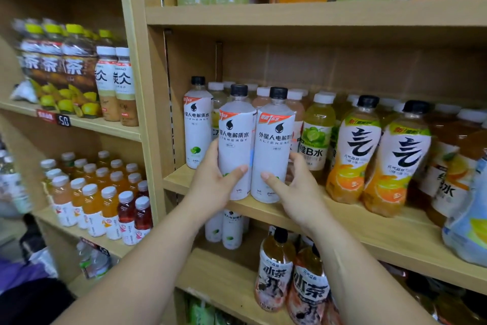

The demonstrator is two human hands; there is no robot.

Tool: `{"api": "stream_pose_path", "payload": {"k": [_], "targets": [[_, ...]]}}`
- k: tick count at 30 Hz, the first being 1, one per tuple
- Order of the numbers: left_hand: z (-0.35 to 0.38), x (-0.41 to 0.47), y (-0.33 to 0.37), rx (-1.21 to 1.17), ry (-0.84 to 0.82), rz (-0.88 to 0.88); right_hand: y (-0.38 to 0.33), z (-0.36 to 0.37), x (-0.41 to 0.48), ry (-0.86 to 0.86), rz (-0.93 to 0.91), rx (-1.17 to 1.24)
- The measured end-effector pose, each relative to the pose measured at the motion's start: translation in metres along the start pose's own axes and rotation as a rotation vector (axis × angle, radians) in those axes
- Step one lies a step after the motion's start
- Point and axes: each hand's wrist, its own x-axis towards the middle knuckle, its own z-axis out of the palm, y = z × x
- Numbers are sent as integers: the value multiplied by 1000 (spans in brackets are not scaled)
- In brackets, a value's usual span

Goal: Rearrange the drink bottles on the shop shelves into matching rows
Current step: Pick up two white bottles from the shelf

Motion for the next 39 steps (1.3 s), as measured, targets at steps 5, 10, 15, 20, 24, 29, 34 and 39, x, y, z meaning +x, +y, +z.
{"api": "stream_pose_path", "payload": {"k": [5,10,15,20,24,29,34,39], "targets": [[-7,-29,6,1,78,75,-1,1,-12,-31,-140,-34],[-33,-56,6,-14,110,71,-10,14,-33,-10,-219,-25],[-64,-79,-10,19,166,28,-11,31,-66,-43,-186,23],[-96,-107,-51,56,159,-42,16,57,-108,-17,-79,-44],[-112,-124,-101,73,136,-133,54,94,-137,-84,29,-78],[-121,-132,-165,81,99,-245,113,135,-158,-52,215,-66],[-108,-129,-213,166,-41,-248,155,160,-150,2,293,-59],[-82,-105,-247,194,-93,-196,184,173,-118,17,302,-120]]}}
